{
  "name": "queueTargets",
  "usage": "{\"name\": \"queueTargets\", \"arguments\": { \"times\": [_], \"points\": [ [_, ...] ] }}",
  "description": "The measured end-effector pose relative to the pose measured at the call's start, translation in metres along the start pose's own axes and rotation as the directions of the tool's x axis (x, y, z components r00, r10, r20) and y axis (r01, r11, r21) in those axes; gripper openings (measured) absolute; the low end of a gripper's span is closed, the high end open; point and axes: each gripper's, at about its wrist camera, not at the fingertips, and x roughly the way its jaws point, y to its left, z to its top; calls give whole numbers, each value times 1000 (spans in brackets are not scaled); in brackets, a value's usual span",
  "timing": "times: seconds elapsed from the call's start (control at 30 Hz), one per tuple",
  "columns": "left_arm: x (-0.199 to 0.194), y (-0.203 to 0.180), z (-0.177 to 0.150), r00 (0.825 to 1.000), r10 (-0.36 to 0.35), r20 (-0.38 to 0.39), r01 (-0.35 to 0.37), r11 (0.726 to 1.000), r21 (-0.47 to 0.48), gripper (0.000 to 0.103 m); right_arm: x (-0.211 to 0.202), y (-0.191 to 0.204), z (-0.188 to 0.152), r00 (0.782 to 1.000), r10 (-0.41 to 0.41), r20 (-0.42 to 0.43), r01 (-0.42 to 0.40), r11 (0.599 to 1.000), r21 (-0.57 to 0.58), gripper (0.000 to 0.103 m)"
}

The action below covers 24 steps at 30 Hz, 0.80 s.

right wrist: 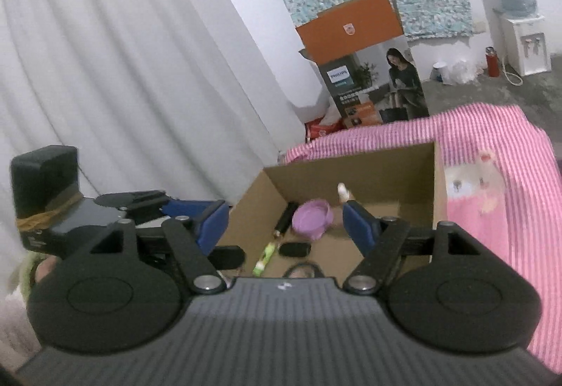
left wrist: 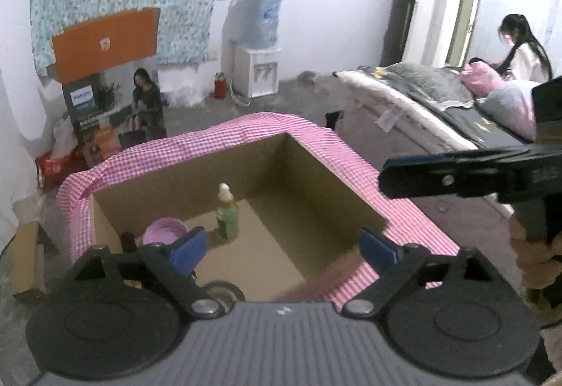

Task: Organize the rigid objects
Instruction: 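Move the right gripper back out of the box to the white charger, then close the right gripper on the white charger plug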

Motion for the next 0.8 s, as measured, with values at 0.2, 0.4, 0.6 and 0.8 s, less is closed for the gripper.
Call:
{"name": "queueTargets", "arguments": {
  "times": [0.2,0.4,0.6,0.8],
  "points": [
    [-4,-26,-59,1000,-28,12,28,999,28,94,-7,0,-62,999,-29,-36,31,998,59,72],
    [20,-35,-106,999,-27,-34,27,1000,1,94,24,-4,-100,991,-11,-131,27,991,128,66],
    [44,-34,-130,999,13,-31,-13,1000,-22,79,69,-11,-109,982,-5,-188,36,986,162,49],
    [62,-30,-140,999,44,-18,-44,999,-30,65,109,-32,-111,970,-7,-242,66,969,239,35]
  ]
}}
